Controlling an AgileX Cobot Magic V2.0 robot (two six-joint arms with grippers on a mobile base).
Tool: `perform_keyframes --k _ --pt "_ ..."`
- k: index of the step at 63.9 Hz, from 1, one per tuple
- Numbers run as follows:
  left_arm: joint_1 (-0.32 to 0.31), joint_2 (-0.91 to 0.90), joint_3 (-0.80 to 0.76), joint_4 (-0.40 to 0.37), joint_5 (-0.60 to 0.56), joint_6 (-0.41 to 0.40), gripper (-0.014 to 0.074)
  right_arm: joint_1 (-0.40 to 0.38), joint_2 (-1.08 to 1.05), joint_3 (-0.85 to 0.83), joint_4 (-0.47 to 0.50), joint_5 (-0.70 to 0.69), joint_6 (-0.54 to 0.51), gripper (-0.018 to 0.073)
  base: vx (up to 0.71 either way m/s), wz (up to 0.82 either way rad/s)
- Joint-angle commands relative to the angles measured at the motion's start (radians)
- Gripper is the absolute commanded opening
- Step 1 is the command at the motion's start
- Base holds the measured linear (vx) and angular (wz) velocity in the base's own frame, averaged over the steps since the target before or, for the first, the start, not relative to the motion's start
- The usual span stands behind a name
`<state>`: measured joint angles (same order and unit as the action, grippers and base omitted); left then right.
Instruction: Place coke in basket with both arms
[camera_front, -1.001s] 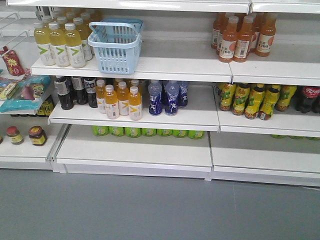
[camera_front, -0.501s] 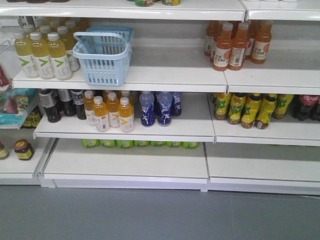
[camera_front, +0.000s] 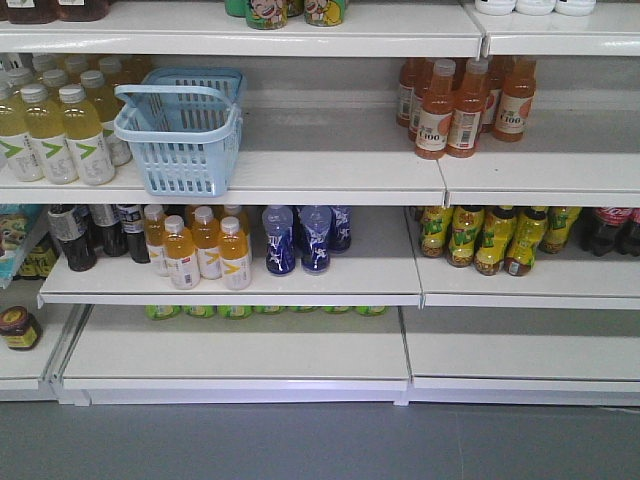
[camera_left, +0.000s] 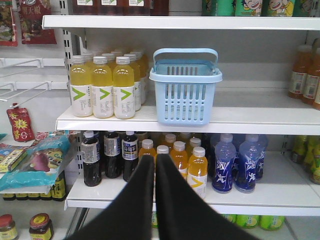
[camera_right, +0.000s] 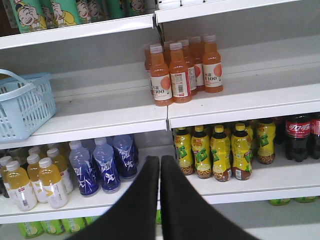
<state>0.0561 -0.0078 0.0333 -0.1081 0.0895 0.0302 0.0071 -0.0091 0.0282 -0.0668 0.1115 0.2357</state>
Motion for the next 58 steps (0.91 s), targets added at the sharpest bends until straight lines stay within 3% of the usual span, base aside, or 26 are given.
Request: perform_keyframes --k 1,58 --pt "-0.004 -0.019 0.007 -0.010 -0.075 -0.010 -0.0006 -0.004 -0.018 0.015 -0.005 -0.077 -0.002 -0.0005 0.14 -0.05" --pt "-0.004 -0.019 0.007 -0.010 -0.075 -0.010 -0.0006 -0.004 -0.018 0.015 -0.005 -0.077 -0.002 -0.0005 0.11 -0.03"
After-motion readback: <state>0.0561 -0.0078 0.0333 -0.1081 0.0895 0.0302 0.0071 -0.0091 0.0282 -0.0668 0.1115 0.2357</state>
